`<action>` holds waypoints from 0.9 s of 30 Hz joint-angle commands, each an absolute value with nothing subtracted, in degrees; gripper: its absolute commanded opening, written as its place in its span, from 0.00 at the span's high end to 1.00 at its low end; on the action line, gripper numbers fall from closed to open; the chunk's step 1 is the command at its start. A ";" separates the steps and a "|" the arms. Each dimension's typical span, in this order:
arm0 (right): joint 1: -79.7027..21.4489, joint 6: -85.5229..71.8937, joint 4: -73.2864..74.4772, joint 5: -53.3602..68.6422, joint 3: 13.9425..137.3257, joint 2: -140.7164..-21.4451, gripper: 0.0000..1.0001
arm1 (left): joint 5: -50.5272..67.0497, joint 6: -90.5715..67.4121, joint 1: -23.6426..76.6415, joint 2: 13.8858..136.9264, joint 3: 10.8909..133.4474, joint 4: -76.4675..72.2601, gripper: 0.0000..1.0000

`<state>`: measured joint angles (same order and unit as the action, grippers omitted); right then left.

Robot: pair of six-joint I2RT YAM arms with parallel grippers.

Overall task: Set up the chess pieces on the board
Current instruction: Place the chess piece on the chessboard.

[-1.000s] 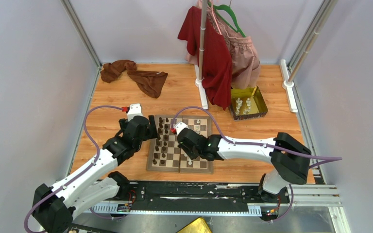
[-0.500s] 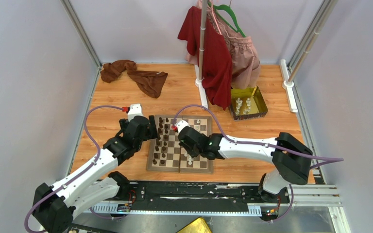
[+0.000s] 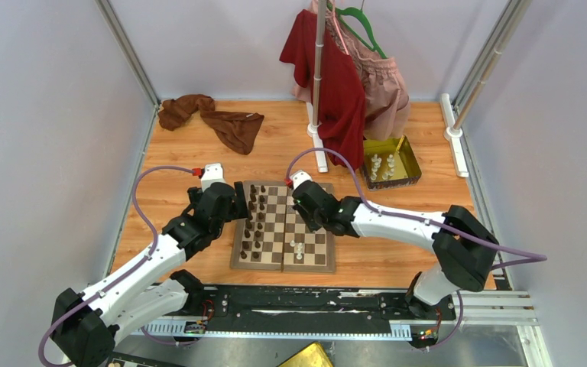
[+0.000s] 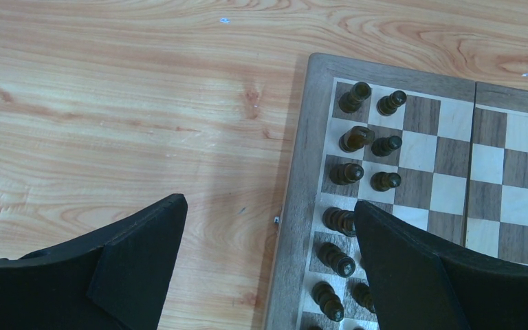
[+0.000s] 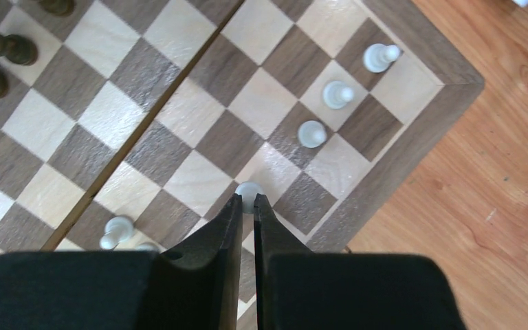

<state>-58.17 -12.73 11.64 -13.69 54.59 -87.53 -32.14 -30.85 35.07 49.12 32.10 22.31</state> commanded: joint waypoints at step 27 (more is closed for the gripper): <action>-53.17 -12.07 11.25 -10.31 57.01 -91.48 0.95 | -32.99 -31.25 35.51 51.22 31.98 19.18 0.00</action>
